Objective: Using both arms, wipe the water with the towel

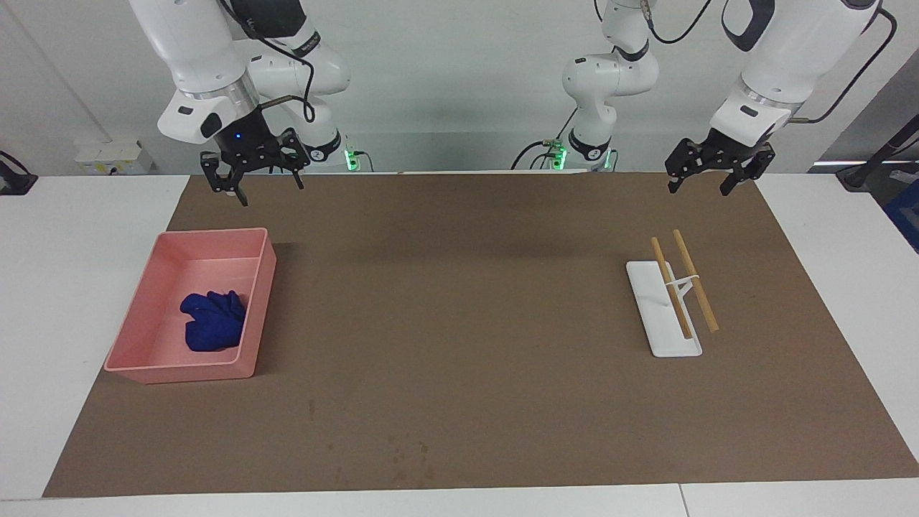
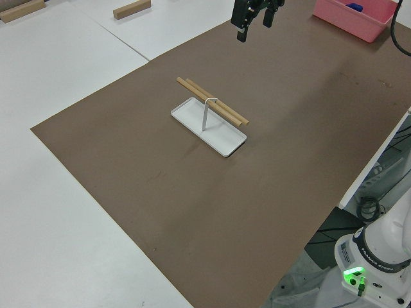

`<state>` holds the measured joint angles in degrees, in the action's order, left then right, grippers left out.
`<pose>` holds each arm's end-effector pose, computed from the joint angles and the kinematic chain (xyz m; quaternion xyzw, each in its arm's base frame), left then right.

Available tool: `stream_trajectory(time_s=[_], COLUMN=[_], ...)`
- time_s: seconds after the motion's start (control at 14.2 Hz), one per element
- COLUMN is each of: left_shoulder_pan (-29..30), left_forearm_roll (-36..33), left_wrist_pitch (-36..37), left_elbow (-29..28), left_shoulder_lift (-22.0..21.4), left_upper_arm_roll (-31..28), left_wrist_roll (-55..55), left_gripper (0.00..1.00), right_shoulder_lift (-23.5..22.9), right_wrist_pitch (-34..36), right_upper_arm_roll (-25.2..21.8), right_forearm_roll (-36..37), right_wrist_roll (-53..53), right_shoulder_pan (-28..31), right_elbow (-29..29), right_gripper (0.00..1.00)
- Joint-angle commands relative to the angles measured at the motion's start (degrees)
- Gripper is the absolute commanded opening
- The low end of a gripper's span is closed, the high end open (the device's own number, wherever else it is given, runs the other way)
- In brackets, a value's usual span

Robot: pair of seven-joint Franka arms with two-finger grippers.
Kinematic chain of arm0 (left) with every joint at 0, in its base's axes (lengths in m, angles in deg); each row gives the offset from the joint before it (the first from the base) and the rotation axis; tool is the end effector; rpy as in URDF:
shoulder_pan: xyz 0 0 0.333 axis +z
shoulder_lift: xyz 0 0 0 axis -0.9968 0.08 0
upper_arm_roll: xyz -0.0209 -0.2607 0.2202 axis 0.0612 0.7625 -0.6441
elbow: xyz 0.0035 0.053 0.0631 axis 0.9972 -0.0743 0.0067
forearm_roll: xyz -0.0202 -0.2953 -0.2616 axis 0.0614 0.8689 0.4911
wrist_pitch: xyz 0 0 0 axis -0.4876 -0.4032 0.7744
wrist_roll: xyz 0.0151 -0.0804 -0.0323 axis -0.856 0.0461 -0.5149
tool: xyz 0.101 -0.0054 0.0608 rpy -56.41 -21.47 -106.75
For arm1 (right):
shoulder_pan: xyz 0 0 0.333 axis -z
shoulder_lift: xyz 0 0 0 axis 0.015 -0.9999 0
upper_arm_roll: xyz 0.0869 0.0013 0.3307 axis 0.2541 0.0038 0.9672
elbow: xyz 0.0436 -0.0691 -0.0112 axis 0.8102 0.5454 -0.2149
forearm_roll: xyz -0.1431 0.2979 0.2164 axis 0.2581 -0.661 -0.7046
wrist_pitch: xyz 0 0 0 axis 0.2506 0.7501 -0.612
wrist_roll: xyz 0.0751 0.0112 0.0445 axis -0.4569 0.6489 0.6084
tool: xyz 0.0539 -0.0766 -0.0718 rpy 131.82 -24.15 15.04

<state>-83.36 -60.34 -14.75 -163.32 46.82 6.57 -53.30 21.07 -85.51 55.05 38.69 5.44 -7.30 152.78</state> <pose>0.5346 -0.0450 0.6363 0.9980 -0.0578 -0.0123 0.0219 0.5283 0.0549 0.6208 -0.9853 -0.1651 -0.0333 0.0287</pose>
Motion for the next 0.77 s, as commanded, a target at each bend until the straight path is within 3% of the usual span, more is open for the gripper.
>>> stream_trajectory(time_s=[0.0,0.28,0.7], left_shoulder_pan=[0.41,-0.38,-0.12], left_forearm_roll=[0.93,-2.93,-2.85], left_wrist_pitch=[1.64,1.47,0.59], left_elbow=[0.47,0.47,0.2], left_shoulder_lift=[-0.61,-0.61,-0.7], left_upper_arm_roll=[-0.09,0.43,0.44], left_wrist_roll=[0.17,-0.09,0.0], left_gripper=[1.0,1.0,1.0], right_shoulder_lift=[0.41,-4.76,-11.09], right_wrist_pitch=[-2.76,-1.46,4.44], right_upper_arm_roll=[-2.72,-2.64,-2.46], right_forearm_roll=[-0.43,1.24,1.86], right_wrist_roll=[-0.86,-1.03,-1.03], right_shoulder_pan=[-1.68,-1.6,0.42], right_elbow=[2.46,-4.55,-14.84], right_gripper=[1.0,1.0,1.0])
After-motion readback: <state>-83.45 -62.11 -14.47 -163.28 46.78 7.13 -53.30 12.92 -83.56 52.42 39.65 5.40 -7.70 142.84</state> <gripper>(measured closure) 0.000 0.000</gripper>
